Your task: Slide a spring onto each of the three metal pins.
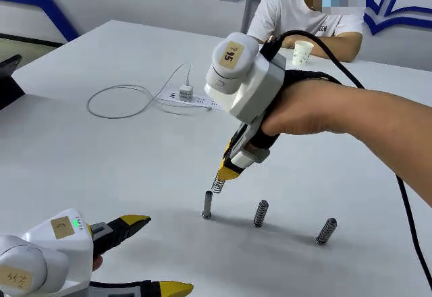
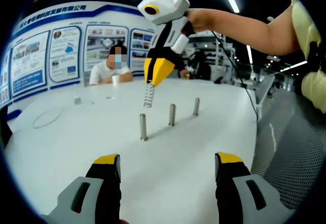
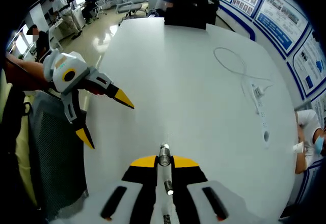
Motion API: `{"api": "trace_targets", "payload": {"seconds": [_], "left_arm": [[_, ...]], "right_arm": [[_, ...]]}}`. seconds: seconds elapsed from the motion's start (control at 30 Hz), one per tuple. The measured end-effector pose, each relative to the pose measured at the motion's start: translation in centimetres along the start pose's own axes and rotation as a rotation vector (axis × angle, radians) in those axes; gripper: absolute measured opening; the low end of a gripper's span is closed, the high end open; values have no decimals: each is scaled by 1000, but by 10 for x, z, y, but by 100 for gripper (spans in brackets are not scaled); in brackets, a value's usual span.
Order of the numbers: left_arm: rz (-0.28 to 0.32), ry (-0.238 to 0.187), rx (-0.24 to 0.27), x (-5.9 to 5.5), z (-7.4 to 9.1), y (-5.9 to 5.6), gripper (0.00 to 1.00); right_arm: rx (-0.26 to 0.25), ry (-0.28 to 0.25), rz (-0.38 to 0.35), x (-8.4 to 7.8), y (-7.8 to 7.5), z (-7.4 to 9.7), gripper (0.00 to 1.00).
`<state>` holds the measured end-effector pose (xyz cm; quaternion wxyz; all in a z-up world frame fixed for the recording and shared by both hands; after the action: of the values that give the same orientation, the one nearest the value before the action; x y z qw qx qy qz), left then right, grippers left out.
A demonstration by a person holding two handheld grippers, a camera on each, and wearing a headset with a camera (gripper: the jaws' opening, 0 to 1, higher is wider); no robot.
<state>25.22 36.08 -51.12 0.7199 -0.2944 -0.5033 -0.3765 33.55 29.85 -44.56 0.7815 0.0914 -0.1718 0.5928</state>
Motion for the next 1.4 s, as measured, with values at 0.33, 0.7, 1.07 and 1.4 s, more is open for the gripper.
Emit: {"api": "trace_targets", "payload": {"seconds": [0.33,0.7,1.07,1.4], "left_arm": [[3,1,3,-1,1,1,77],[4,-3,3,0,0,3,77],[9,-1,5,-1,1,5,77],[8,3,-2,-3,-1,3,77]], "right_arm": [[13,27,14,3,4,-8,12],[23,46,16,2,6,-14,12],[31,69,14,1,2,-23,12],[45,97,4,-2,-3,-36,12]]}}
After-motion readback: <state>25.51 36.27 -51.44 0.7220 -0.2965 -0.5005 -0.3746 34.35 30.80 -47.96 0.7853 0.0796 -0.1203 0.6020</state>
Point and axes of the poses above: the centre of the closed fingertips' face, and the gripper's own axes: z roughly backward along the fingers, y roughly to its left, x roughly out of its top, the point moved 1 cm from there along z, roughly backward along the fingers, and after that the axes turned 1 degree about -z, right-handed, at the moved point
